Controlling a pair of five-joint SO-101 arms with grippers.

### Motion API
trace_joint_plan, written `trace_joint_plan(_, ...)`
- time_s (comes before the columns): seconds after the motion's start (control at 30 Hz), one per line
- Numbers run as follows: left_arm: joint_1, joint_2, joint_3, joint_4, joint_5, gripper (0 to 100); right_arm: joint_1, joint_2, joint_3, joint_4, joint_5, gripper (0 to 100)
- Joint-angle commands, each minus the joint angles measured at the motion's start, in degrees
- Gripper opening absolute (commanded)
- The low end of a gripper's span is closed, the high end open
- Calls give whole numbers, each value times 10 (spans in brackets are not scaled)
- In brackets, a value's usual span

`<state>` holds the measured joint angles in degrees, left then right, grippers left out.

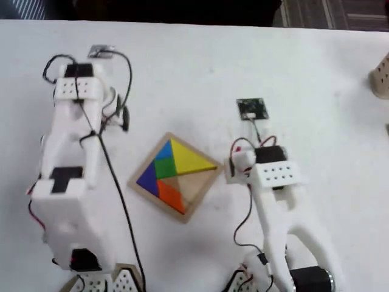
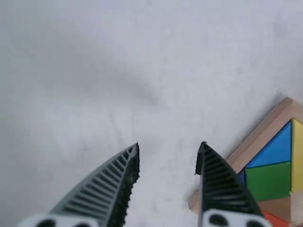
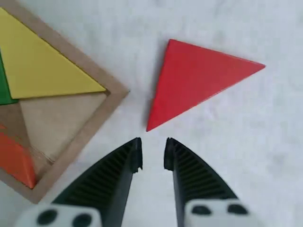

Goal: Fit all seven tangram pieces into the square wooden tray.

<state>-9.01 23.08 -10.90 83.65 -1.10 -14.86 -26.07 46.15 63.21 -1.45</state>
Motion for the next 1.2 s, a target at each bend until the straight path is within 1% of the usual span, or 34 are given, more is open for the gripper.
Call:
trace_joint_plan(0.0, -7, -108, 126, -75, -8, 207, -29, -3, -26, -22, -35, 87)
trace_joint_plan(0.13, -22, -179, 272, -171, -8, 207, -63, -3, 0, -60, -61, 90)
trace_joint_plan(0.27, -29, -218, 397, -295, -4, 207, -100, -3, 60, -137, -61, 91)
trace_joint_plan(0.33, -29, -225, 432, -346, -4, 208, -106, -2, 89, -181, -61, 91)
trace_joint_plan(0.43, -30, -221, 436, -389, -7, 208, -112, -2, 112, -207, -61, 91)
trace_joint_plan(0.5, -31, -223, 438, -401, -7, 226, -113, -2, 115, -207, -61, 91)
trace_joint_plan(0.6, -30, -225, 440, -393, -7, 277, -111, -2, 127, -208, -61, 91)
trace_joint_plan(0.67, -30, -225, 440, -390, -7, 293, -111, -2, 132, -210, -61, 91)
trace_joint_plan(0.9, -29, -225, 440, -393, -7, 294, -109, 2, 134, -210, -61, 91)
trace_joint_plan(1.1, -29, -225, 439, -394, -7, 294, -112, 83, 90, -204, -61, 91)
trace_joint_plan(1.17, -30, -225, 438, -394, -4, 294, -113, 106, 69, -186, -61, 91)
